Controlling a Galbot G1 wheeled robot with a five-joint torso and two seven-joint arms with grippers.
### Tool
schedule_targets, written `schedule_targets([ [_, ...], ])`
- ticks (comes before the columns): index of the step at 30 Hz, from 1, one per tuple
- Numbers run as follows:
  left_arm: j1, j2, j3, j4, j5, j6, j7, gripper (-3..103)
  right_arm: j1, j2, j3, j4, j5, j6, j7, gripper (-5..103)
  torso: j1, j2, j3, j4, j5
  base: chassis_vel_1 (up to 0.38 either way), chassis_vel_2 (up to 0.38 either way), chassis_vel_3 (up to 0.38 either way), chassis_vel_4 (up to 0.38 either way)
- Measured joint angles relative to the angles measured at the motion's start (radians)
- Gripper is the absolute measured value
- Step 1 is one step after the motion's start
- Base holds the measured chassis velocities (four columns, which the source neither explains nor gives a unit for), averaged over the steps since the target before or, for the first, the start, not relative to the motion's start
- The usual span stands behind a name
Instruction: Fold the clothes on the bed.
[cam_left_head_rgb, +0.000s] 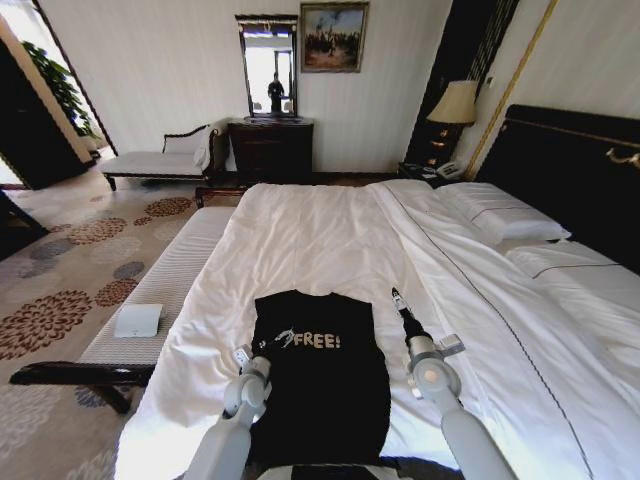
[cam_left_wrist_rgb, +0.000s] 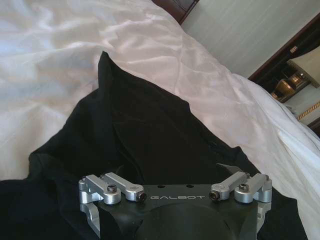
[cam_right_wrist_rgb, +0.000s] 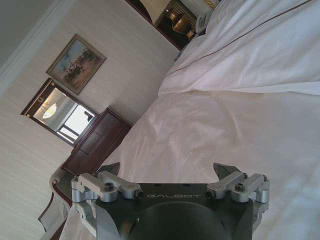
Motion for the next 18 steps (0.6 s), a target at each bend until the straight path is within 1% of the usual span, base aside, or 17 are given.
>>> schedule_targets([
  [5, -0.004, 0.006, -0.001, -0.014, -0.004, 0.005, -0.005, 100, -0.003, 0.001, 0.0, 0.009, 0.0, -0.002, 0.002, 100, 0.0, 0.0, 0.0, 0.0001, 0.0, 0.0, 0.0, 0.0, 0.0],
  [8, -0.039, 0.004, -0.004, 0.015, -0.02, 0.011, -0.024, 100, -0.004, -0.003, 0.0, 0.012, 0.0, -0.003, 0.007, 100, 0.0, 0.0, 0.0, 0.0, 0.0, 0.0, 0.0, 0.0, 0.0],
  [13, -0.094, -0.011, 0.001, 0.066, -0.021, 0.01, -0.031, 100, -0.002, -0.007, 0.0, 0.018, 0.0, -0.006, 0.014, 100, 0.0, 0.0, 0.0, 0.0, 0.0, 0.0, 0.0, 0.0, 0.0],
  [15, -0.103, -0.019, 0.009, 0.065, -0.02, 0.005, -0.022, 100, -0.003, -0.007, -0.001, 0.018, -0.002, -0.006, 0.016, 100, 0.0, 0.0, 0.0, 0.0, 0.0, 0.0, 0.0, 0.0, 0.0],
  [18, -0.089, -0.029, 0.046, 0.025, -0.003, -0.006, 0.016, 100, -0.013, -0.007, -0.003, 0.023, -0.005, -0.006, 0.017, 100, 0.0, 0.0, 0.0, -0.0001, 0.0001, 0.0, 0.0, 0.0, 0.0],
])
